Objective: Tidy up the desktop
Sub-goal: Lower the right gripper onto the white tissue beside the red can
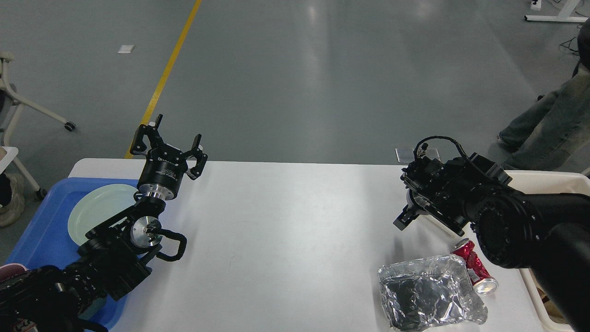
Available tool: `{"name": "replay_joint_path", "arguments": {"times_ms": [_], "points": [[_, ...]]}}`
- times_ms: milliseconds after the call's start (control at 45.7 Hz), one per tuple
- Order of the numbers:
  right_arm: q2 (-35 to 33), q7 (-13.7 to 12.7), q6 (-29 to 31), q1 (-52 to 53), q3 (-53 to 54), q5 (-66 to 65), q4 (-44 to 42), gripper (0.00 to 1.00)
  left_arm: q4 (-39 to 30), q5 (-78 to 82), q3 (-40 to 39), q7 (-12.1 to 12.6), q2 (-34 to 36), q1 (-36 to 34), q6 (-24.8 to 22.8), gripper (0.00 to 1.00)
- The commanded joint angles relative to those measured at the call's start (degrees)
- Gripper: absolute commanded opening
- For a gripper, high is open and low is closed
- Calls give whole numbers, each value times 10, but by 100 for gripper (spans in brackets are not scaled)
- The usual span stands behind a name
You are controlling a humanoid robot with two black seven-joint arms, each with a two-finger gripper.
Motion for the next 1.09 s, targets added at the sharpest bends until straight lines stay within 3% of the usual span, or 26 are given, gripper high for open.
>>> {"name": "replay_joint_path", "arguments": {"times_ms": [0, 219, 438, 1072], "points": [[-2, 0, 0, -3, -2, -1, -8, 100, 0, 0, 0, 1, 0, 0, 0, 97], [-23, 0, -1, -11, -1, 0, -17, 100, 0, 0, 0, 0, 0, 0, 0, 97], [-22, 0, -2, -56, 1, 0, -88, 100, 0, 0, 0, 1, 0, 0, 0, 97], [-21, -1, -4, -91, -1, 26, -118, 100, 0, 0, 0, 1, 0, 0, 0, 97]]}}
